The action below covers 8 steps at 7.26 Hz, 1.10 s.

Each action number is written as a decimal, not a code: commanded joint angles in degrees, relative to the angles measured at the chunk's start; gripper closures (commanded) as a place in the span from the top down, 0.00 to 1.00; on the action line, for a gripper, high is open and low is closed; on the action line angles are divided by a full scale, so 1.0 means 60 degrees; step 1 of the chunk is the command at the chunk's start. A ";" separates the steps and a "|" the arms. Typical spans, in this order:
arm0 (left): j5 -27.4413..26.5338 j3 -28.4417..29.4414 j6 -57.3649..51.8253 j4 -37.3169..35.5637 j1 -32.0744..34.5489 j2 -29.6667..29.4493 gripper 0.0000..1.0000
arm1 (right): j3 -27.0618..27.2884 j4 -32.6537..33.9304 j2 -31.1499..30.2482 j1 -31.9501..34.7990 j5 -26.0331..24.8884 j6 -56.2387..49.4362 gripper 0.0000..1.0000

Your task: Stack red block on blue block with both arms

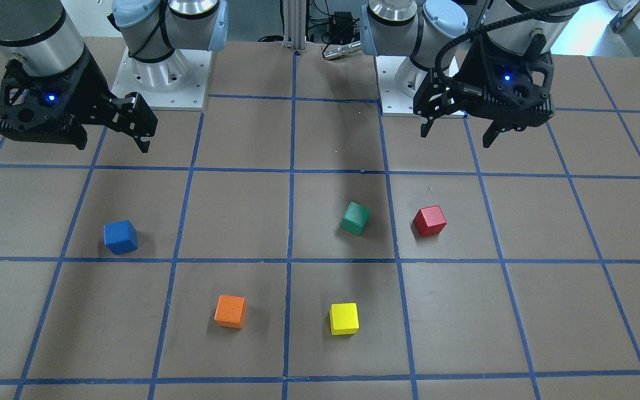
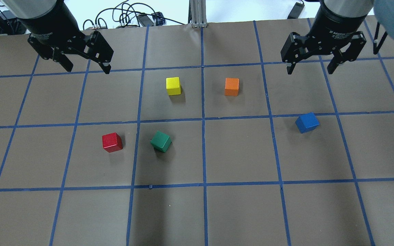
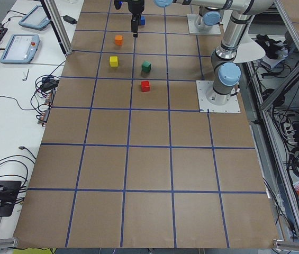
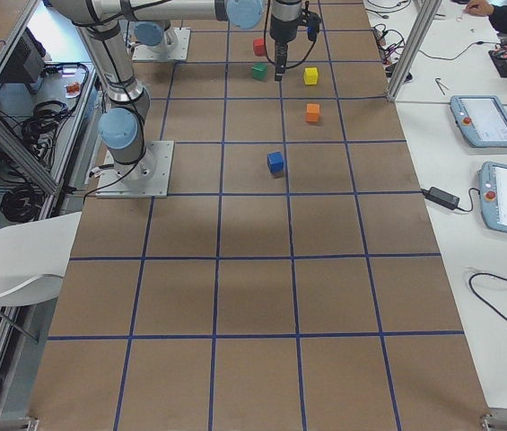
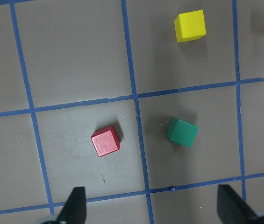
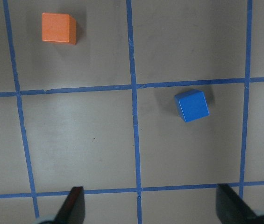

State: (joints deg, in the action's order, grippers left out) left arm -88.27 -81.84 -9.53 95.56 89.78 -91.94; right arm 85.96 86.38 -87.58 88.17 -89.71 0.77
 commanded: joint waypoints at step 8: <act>-0.0372 -0.0537 0.0152 0.0024 -0.0269 -0.0143 1.00 | 0.0293 0.0002 -0.0052 -0.0017 -0.0048 0.0004 1.00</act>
State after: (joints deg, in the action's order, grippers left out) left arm -88.95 -83.25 -8.92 95.50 89.32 -91.04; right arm 87.77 86.40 -87.81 88.07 -89.91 0.77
